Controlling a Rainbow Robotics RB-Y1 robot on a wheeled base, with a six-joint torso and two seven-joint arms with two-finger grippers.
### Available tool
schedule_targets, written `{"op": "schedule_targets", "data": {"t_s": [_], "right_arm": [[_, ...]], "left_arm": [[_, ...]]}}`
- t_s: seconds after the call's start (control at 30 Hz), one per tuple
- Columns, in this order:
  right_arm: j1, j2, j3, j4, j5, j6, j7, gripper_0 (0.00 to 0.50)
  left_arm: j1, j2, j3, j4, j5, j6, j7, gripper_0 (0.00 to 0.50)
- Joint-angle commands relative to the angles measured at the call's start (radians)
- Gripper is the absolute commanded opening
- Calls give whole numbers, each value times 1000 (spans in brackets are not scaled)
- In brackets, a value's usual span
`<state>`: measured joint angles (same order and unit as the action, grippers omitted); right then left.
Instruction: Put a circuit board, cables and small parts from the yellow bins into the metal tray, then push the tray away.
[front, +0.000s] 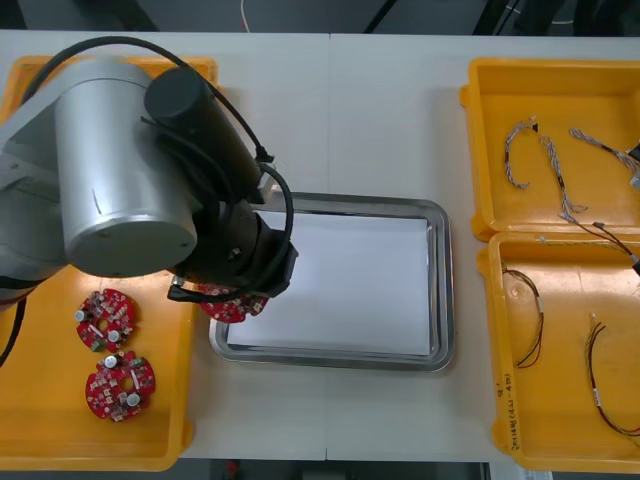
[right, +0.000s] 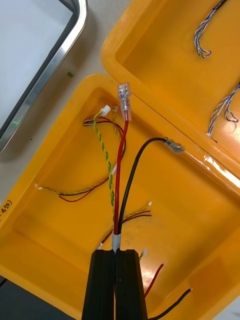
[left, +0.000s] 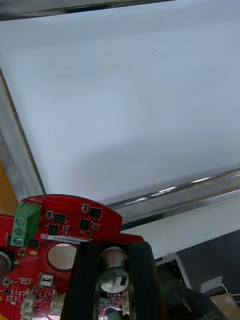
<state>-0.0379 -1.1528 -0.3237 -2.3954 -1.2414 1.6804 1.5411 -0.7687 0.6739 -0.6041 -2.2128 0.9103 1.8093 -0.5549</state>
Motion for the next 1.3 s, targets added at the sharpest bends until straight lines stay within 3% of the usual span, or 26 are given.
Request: {"op": "schedule_targets", "data": {"t_s": [0.03, 0.7, 1.3], "right_arm": [[-20, -39, 11, -5, 10, 7, -36, 0], [-20, -39, 11, 4, 2, 13, -36, 0], [-20, -39, 11, 5, -9, 13, -42, 0]], "left_arm": [[-52, -40, -83, 10, -67, -36, 7, 2], [-50, -96, -296, 143, -242, -188, 92, 3], [-46, -96, -365, 242, -283, -294, 108, 5]]}}
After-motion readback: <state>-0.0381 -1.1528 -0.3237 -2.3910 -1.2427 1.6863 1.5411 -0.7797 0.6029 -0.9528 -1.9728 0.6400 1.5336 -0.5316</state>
